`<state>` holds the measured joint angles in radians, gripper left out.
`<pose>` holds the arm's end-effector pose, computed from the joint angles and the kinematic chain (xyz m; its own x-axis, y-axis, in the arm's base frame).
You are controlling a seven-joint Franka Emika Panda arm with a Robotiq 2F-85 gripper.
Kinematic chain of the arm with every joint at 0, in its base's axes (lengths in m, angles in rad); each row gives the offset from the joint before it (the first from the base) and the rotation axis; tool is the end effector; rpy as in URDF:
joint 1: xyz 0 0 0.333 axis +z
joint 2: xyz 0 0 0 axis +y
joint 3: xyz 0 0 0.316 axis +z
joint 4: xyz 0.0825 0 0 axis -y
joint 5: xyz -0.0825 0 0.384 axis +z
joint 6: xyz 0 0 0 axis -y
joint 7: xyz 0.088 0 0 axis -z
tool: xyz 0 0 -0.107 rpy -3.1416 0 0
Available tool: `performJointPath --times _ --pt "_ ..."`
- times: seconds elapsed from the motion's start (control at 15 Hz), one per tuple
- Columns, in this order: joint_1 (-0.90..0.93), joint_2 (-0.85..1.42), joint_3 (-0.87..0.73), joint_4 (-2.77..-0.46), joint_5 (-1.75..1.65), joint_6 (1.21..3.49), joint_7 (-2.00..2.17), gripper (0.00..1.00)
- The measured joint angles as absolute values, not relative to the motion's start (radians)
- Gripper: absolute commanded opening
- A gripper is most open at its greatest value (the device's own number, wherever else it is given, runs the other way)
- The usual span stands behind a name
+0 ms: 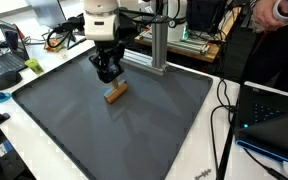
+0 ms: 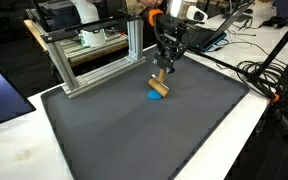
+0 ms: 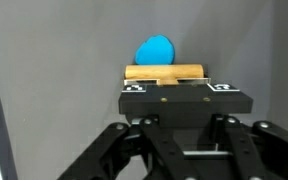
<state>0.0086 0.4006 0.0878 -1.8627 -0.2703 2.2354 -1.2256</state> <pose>0.6312 0.0497 0.3022 0.0860 0.9807 -0.1754 0.9963 -0.0833 0.0226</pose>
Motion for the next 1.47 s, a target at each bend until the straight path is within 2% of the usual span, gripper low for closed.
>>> performJointPath --times 1.47 --pt "-0.045 0.326 0.076 -1.861 -0.205 2.206 -1.26 0.22"
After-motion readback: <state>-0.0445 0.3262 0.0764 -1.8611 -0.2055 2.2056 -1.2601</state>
